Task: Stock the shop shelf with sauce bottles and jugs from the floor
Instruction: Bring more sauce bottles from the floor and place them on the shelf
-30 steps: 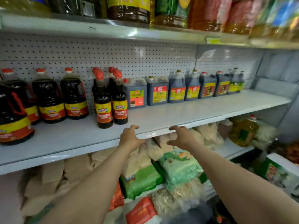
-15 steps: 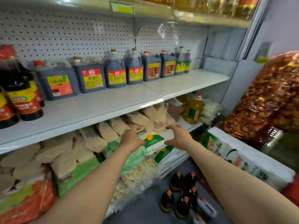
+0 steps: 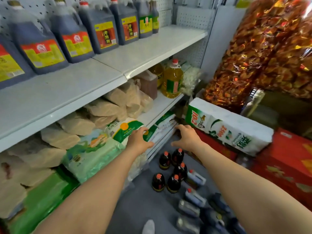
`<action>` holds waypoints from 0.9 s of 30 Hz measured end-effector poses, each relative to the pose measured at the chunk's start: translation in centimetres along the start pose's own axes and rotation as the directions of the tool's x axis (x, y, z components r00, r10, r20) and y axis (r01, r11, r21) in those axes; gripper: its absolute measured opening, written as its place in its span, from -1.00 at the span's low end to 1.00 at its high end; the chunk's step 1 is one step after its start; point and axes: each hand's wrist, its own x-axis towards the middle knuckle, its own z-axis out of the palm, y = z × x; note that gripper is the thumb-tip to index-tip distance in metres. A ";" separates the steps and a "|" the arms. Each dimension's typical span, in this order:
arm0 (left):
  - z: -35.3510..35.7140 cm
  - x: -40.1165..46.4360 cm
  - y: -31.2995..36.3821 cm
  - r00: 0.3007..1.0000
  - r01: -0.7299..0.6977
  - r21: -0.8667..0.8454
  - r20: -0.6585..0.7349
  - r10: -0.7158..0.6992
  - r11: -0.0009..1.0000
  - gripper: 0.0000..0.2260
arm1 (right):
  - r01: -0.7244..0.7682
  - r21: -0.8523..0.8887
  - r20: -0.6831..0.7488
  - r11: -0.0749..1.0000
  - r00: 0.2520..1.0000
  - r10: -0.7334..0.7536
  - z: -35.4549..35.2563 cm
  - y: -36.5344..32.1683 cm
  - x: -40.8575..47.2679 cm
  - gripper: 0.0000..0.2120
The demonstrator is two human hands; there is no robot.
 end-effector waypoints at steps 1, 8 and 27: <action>0.5 1.2 -0.1 1.000 -0.004 0.003 0.026 0.004 1.000 -0.39 | -0.029 0.009 0.006 1.000 1.000 0.029 0.2 0.6 0.8 -0.19; 4.6 9.1 -2.3 0.981 -0.013 0.025 0.192 0.008 1.000 -0.39 | -0.192 0.058 0.070 0.980 0.980 0.188 3.9 4.0 6.3 -0.23; 28.1 15.9 -23.7 0.870 0.145 0.075 0.466 -0.164 0.987 -0.35 | -0.491 0.231 0.343 0.840 0.849 0.402 36.7 18.2 14.0 -0.35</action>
